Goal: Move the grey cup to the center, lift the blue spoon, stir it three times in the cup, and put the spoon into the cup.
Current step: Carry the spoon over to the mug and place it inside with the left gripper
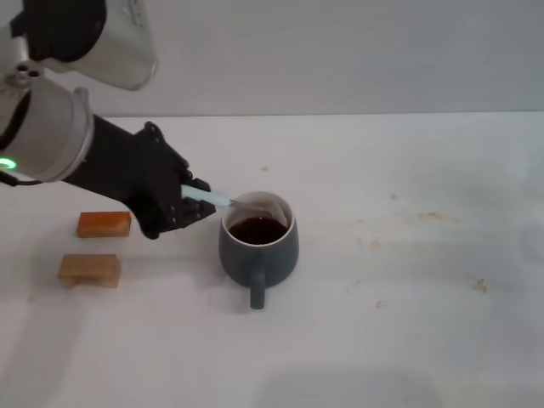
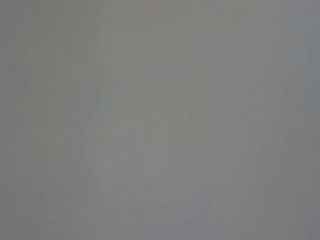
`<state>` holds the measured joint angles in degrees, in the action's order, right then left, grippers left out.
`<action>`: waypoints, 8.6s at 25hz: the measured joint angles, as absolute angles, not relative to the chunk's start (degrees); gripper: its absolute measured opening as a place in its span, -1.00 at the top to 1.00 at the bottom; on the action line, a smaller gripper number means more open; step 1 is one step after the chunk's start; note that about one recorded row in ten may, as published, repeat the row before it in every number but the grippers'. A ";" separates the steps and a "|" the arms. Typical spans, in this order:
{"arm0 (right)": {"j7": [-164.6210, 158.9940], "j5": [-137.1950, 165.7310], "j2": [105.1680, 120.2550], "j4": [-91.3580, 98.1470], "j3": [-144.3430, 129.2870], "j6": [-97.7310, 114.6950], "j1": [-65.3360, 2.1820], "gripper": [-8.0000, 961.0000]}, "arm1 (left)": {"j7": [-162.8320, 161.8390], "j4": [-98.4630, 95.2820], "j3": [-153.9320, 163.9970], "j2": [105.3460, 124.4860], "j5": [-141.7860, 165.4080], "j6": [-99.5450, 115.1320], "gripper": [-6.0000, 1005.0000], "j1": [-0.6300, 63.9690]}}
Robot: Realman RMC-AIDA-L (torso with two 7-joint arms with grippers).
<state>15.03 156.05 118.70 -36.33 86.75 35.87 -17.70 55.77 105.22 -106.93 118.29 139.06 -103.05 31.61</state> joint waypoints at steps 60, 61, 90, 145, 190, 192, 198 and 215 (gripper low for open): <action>18.02 156.28 119.18 -61.17 78.81 37.98 7.33 0.75 | 67.41 83.44 -101.11 118.28 134.79 -91.50 0.63 36.54; 18.02 156.28 119.17 -61.17 78.86 37.97 7.30 0.75 | 67.42 82.89 -100.84 118.28 134.60 -90.96 0.63 36.87; 18.05 156.97 119.00 -62.34 79.89 37.23 6.81 0.75 | 71.50 72.25 -106.98 117.52 136.86 -85.74 0.64 39.90; 18.11 157.06 118.74 -61.28 80.25 34.36 2.64 0.75 | 64.29 85.66 -101.34 118.12 136.56 -87.43 0.70 30.96; 18.10 159.35 118.83 -63.00 79.99 33.55 3.37 0.75 | 66.05 82.06 -99.93 118.21 132.04 -80.90 0.63 28.27; 18.11 159.35 118.83 -63.01 79.98 33.55 3.49 0.75 | 66.06 81.85 -98.87 118.21 131.30 -79.91 0.62 28.28; 18.10 159.81 118.83 -63.02 80.01 33.63 3.75 0.75 | 66.07 80.28 -98.06 118.21 129.33 -77.82 0.61 28.79; 18.11 159.64 119.03 -60.93 81.54 35.87 4.09 0.75 | 66.73 82.47 -98.77 118.04 123.61 -54.06 0.06 21.38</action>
